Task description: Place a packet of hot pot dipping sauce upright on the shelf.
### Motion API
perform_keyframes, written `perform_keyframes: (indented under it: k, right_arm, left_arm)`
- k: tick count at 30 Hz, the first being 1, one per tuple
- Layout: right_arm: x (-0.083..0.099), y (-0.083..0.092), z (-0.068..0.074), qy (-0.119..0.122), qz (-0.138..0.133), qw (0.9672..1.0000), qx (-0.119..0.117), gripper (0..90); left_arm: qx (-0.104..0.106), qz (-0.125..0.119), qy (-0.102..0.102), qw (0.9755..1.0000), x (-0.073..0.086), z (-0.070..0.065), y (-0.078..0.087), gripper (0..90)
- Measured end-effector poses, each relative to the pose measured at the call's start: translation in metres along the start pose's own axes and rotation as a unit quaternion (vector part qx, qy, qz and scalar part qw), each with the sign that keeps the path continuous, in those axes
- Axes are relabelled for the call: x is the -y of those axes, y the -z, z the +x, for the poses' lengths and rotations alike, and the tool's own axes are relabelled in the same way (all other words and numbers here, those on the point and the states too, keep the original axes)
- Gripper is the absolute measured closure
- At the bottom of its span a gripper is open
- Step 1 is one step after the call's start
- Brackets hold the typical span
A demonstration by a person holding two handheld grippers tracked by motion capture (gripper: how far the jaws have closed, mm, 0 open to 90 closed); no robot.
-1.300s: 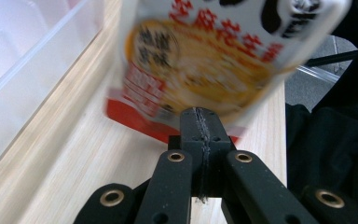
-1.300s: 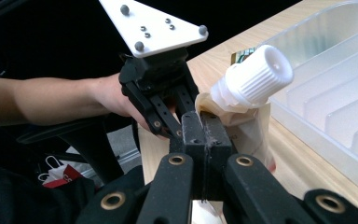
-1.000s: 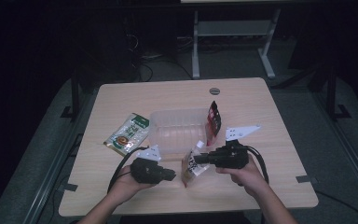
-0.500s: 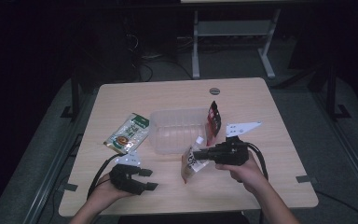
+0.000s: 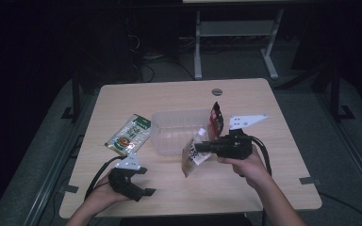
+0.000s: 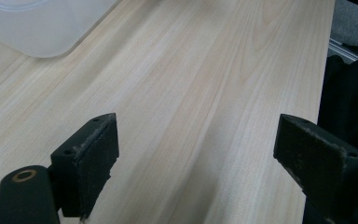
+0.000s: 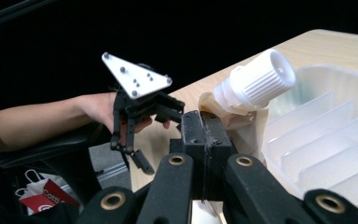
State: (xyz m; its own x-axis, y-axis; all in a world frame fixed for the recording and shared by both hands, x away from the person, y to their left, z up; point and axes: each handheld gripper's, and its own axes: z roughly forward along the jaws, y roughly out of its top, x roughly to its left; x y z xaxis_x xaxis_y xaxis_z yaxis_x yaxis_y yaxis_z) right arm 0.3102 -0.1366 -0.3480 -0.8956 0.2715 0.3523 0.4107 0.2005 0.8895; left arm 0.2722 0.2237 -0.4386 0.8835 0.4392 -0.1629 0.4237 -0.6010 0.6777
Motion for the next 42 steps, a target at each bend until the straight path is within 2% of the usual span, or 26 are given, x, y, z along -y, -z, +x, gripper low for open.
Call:
perform_keyframes:
  k: [3,12,21,32,42]
  right_arm:
    - [-0.009,0.001,-0.002,0.004,0.000,1.0000,0.004,90.0]
    - [-0.027,0.004,-0.012,0.010,-0.008,0.9997,0.019,90.0]
    - [-0.043,0.007,-0.025,0.012,-0.012,0.9992,0.035,90.0]
    - [-0.051,0.011,-0.047,0.003,-0.006,0.9982,0.060,90.0]
    - [-0.048,0.015,-0.068,-0.016,0.000,0.9967,0.080,90.0]
  left_arm:
    - [0.001,0.007,-0.003,1.0000,0.000,0.001,0.000,13.2]
    - [0.002,-0.001,0.005,1.0000,0.001,0.002,-0.001,13.2]
    - [0.004,0.000,0.003,1.0000,0.002,0.002,0.000,13.2]
    - [0.008,0.005,-0.003,0.9999,0.002,0.002,-0.001,13.3]
    - [0.008,0.004,0.001,1.0000,0.002,0.002,-0.002,13.3]
